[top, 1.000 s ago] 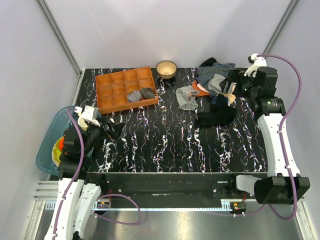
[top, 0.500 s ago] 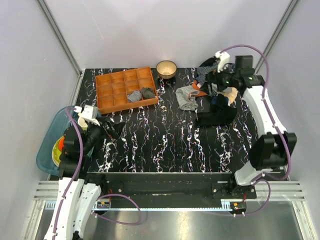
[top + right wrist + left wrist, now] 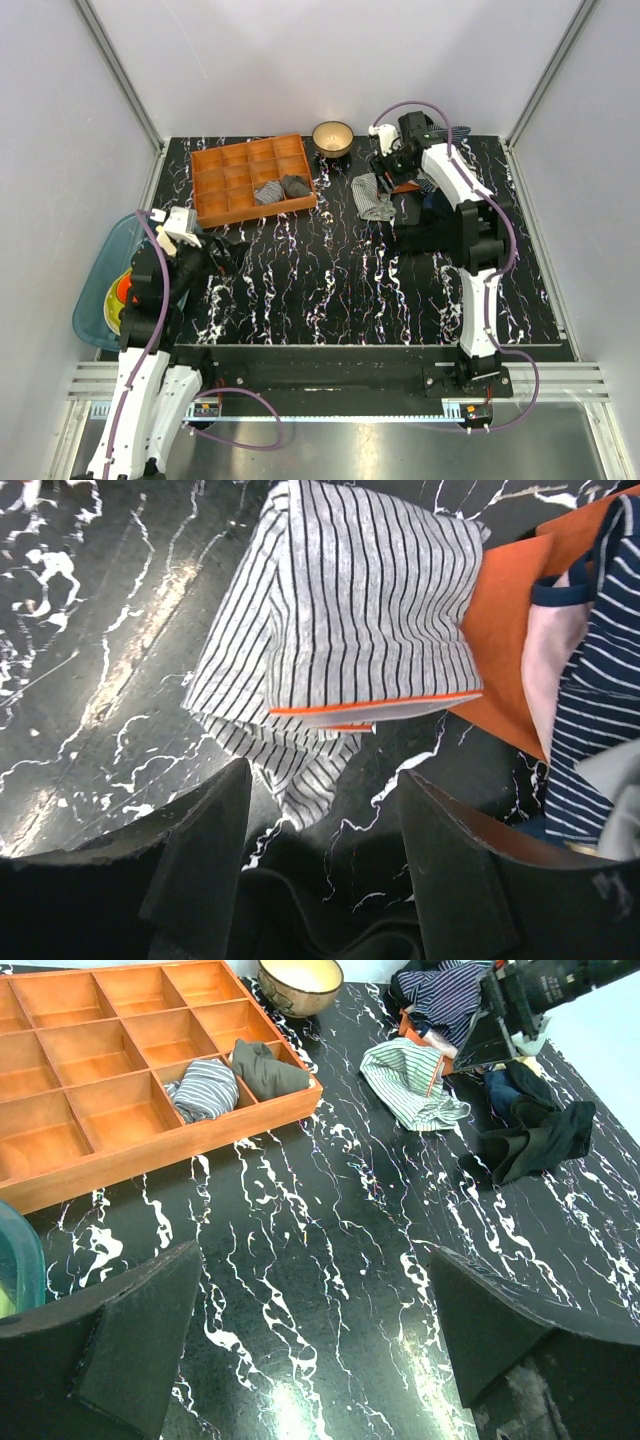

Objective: Roll the underwear
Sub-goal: Pick up the underwear from the center of the board.

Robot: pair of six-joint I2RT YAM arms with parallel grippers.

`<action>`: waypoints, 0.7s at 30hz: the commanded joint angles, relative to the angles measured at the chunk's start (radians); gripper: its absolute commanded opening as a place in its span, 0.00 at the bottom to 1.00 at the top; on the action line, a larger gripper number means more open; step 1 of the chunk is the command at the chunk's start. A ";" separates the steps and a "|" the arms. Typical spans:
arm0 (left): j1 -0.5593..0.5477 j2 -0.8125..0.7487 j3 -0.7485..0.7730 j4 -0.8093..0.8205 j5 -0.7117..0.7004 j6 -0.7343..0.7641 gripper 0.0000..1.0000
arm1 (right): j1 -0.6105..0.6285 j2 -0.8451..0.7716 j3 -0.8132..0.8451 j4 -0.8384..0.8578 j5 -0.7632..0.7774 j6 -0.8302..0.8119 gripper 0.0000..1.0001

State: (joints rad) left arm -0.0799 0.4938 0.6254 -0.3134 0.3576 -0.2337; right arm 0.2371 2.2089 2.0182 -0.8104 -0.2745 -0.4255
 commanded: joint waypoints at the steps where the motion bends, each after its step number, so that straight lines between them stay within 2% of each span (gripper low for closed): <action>1: 0.008 0.012 0.011 0.034 -0.016 0.002 0.99 | 0.027 0.089 0.155 -0.050 0.057 -0.016 0.68; 5: 0.008 0.020 0.011 0.036 -0.016 0.002 0.99 | 0.034 0.207 0.306 -0.099 0.069 -0.009 0.68; 7: 0.009 0.022 0.011 0.037 -0.014 0.004 0.99 | 0.041 0.248 0.356 -0.108 0.090 -0.013 0.63; 9: 0.009 0.025 0.011 0.036 -0.017 0.004 0.99 | 0.045 0.264 0.379 -0.111 0.095 -0.015 0.53; 10: 0.011 0.026 0.011 0.036 -0.016 0.004 0.99 | 0.045 0.262 0.381 -0.111 0.090 -0.015 0.38; 11: 0.011 0.026 0.011 0.036 -0.017 0.004 0.99 | 0.042 0.259 0.378 -0.111 0.090 -0.016 0.31; 12: 0.011 0.029 0.011 0.036 -0.014 0.004 0.99 | 0.045 0.246 0.373 -0.113 0.090 -0.018 0.25; 13: 0.011 0.031 0.011 0.034 -0.014 0.004 0.99 | 0.045 0.233 0.369 -0.113 0.081 -0.019 0.13; 16: 0.012 0.032 0.011 0.034 -0.014 0.004 0.99 | 0.045 0.157 0.347 -0.115 0.052 -0.021 0.03; 21: 0.012 0.028 0.013 0.031 -0.014 0.005 0.99 | 0.045 -0.074 0.303 -0.131 -0.034 -0.021 0.01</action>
State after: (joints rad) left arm -0.0738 0.5255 0.6254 -0.3130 0.3576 -0.2337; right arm 0.2771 2.4168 2.3280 -0.9333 -0.2260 -0.4408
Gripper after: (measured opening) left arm 0.987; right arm 0.051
